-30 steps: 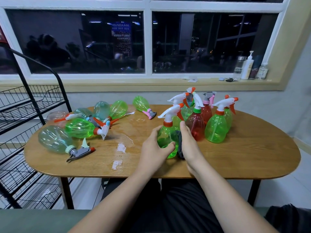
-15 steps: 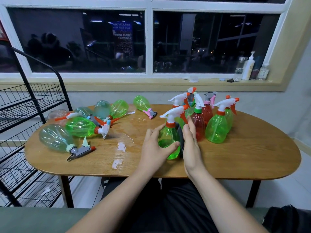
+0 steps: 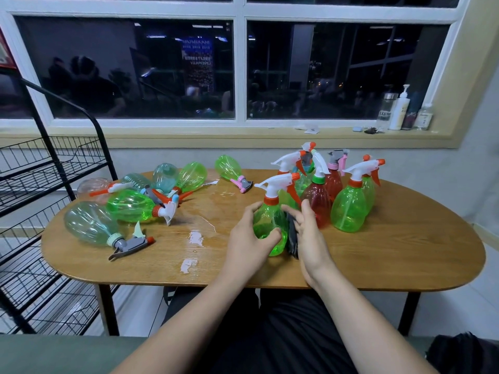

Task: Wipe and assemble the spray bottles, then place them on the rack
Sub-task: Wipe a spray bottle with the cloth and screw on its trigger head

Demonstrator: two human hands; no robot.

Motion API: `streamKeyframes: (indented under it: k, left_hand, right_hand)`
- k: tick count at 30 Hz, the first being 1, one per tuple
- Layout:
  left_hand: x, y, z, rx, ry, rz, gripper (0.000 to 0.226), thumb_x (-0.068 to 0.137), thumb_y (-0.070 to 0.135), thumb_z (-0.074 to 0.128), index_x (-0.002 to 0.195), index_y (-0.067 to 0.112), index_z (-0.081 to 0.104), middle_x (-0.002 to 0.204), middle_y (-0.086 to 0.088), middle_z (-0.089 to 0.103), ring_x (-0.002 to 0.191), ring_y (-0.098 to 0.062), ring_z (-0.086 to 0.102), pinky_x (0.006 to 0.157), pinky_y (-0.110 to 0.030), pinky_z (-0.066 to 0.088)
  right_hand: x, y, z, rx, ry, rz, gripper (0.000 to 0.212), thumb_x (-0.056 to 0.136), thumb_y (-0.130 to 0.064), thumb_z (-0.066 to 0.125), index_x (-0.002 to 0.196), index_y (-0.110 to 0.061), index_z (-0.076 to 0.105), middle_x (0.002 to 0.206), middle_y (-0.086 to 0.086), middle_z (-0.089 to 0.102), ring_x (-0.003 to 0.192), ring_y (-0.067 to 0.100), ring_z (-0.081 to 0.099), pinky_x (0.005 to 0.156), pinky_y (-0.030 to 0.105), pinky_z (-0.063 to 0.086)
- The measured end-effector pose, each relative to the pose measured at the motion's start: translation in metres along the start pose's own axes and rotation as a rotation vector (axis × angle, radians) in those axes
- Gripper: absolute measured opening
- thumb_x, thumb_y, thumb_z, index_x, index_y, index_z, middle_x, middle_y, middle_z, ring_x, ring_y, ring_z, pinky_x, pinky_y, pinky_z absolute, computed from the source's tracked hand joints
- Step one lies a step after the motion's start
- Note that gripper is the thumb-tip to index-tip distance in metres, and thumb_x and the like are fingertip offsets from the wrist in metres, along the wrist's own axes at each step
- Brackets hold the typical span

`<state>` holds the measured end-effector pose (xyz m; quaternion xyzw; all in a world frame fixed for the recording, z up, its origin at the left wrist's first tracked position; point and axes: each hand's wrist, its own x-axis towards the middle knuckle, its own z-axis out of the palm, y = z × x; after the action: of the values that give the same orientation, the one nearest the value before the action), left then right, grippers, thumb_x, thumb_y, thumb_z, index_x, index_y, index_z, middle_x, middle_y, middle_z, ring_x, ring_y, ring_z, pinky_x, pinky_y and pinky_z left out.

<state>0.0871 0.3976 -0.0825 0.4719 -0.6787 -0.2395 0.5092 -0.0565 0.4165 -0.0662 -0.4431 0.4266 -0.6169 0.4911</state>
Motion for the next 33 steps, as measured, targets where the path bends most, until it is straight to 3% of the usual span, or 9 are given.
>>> streamKeyframes:
  k: [6,11,14,16,20,23,26,30,33]
  left_hand:
    - [0.001,0.0,0.001,-0.021,-0.023,0.04,0.077,0.081,0.065,0.082,0.145,0.032,0.055,0.136,0.022,0.062,0.127,0.006,0.056,0.108,-0.022,0.046]
    - [0.001,-0.001,0.001,0.019,0.0,0.038,0.082,0.08,0.066,0.081,0.151,0.036,0.054,0.117,0.016,0.043,0.119,0.006,0.049,0.1,-0.007,0.039]
    - [0.001,-0.001,0.001,0.01,-0.003,0.049,0.079,0.082,0.06,0.083,0.152,0.037,0.053,0.114,0.013,0.045,0.115,0.007,0.05,0.095,-0.002,0.036]
    - [0.001,-0.002,0.001,0.012,0.009,0.048,0.078,0.083,0.057,0.083,0.152,0.036,0.052,0.116,0.012,0.049,0.116,0.01,0.05,0.095,-0.002,0.035]
    - [0.002,-0.003,0.001,-0.002,0.023,0.017,0.076,0.085,0.053,0.083,0.153,0.035,0.051,0.134,0.02,0.059,0.128,0.007,0.053,0.11,-0.021,0.044]
    - [0.001,-0.005,0.002,-0.046,-0.005,-0.006,0.071,0.086,0.052,0.079,0.15,0.036,0.052,0.139,0.023,0.064,0.13,0.004,0.058,0.112,-0.035,0.051]
    - [0.0,-0.001,0.001,-0.031,-0.017,-0.004,0.07,0.088,0.046,0.079,0.151,0.036,0.051,0.139,0.026,0.064,0.13,0.007,0.057,0.113,-0.032,0.049]
    - [0.0,0.004,0.0,0.007,-0.056,0.023,0.076,0.087,0.04,0.082,0.154,0.034,0.048,0.147,0.024,0.058,0.135,0.011,0.05,0.114,-0.018,0.041]
    - [0.002,0.002,0.001,0.032,-0.055,0.047,0.079,0.083,0.036,0.085,0.154,0.033,0.049,0.146,0.017,0.055,0.132,0.017,0.044,0.108,-0.004,0.033]
  right_hand:
    - [0.006,-0.033,0.005,0.098,-0.026,-0.041,0.077,0.101,-0.078,0.036,0.148,-0.021,0.058,0.137,0.0,0.072,0.131,0.014,0.065,0.11,0.039,0.052]
    - [-0.004,-0.025,0.01,0.088,-0.01,-0.111,0.079,0.091,-0.079,0.054,0.15,-0.028,0.056,0.137,-0.014,0.071,0.132,0.002,0.062,0.121,0.038,0.042]
    - [-0.009,-0.01,0.007,0.051,0.001,-0.095,0.061,0.102,-0.067,0.045,0.144,-0.026,0.064,0.139,-0.014,0.07,0.136,0.001,0.058,0.123,0.037,0.038]
    - [-0.009,0.0,0.005,-0.006,0.027,-0.06,0.063,0.101,-0.074,0.045,0.14,-0.029,0.068,0.143,-0.017,0.066,0.14,0.001,0.054,0.126,0.041,0.034]
    - [-0.007,0.003,0.002,-0.009,-0.004,0.019,0.063,0.103,-0.072,0.04,0.136,-0.027,0.069,0.138,-0.011,0.071,0.133,0.005,0.062,0.121,0.039,0.042]
    - [-0.006,-0.014,0.004,-0.004,-0.022,0.061,0.07,0.105,-0.071,0.031,0.131,-0.02,0.072,0.126,-0.001,0.078,0.118,0.011,0.072,0.099,0.031,0.054]
    - [-0.005,-0.03,0.009,-0.034,-0.074,0.002,0.073,0.105,-0.072,0.031,0.134,-0.018,0.071,0.128,0.002,0.077,0.125,0.016,0.07,0.107,0.038,0.051]
    - [-0.008,-0.035,0.015,-0.044,-0.063,-0.123,0.064,0.096,-0.075,0.039,0.138,-0.032,0.064,0.138,-0.015,0.07,0.133,-0.002,0.06,0.113,0.029,0.044]
    - [-0.011,-0.02,0.01,-0.098,-0.037,-0.126,0.073,0.096,-0.083,0.042,0.148,-0.035,0.06,0.152,-0.017,0.059,0.146,0.0,0.048,0.127,0.039,0.031]
